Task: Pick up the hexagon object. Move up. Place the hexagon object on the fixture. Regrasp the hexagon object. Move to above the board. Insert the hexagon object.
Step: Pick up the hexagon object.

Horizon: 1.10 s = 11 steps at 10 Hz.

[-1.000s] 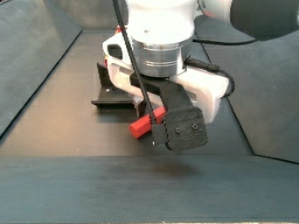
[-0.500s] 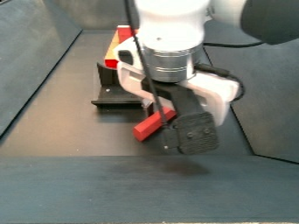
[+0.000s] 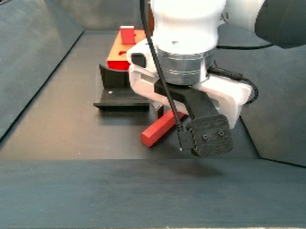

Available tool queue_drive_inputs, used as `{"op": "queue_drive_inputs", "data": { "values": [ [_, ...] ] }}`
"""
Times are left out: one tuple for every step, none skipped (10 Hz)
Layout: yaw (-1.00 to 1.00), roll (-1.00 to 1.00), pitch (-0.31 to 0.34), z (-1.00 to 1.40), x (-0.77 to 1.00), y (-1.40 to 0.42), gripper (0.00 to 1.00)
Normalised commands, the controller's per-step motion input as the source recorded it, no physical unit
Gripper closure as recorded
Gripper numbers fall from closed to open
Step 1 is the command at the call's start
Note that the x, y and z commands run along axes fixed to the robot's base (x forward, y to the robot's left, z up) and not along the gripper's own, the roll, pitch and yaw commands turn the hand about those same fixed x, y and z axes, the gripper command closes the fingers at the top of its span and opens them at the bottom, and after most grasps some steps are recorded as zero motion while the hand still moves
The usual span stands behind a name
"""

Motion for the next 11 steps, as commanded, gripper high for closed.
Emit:
{"op": "queue_drive_inputs", "data": {
  "values": [
    [0.00, -0.01, -0.077, -0.01, -0.01, 0.00, 0.00],
    [0.00, 0.00, 0.000, 0.00, 0.00, 0.00, 0.00],
    [0.00, 0.00, 0.000, 0.00, 0.00, 0.00, 1.00],
    [0.00, 0.00, 0.000, 0.00, 0.00, 0.00, 1.00],
    [0.00, 0.00, 0.000, 0.00, 0.00, 0.00, 1.00],
    [0.00, 0.00, 0.000, 0.00, 0.00, 0.00, 1.00],
    [0.00, 0.00, 0.000, 0.00, 0.00, 0.00, 1.00],
    [0.00, 0.00, 0.000, 0.00, 0.00, 0.00, 1.00],
    [0.00, 0.00, 0.000, 0.00, 0.00, 0.00, 1.00],
    [0.00, 0.00, 0.000, 0.00, 0.00, 0.00, 1.00],
    [0.00, 0.00, 0.000, 0.00, 0.00, 0.00, 1.00]
  ]
}}
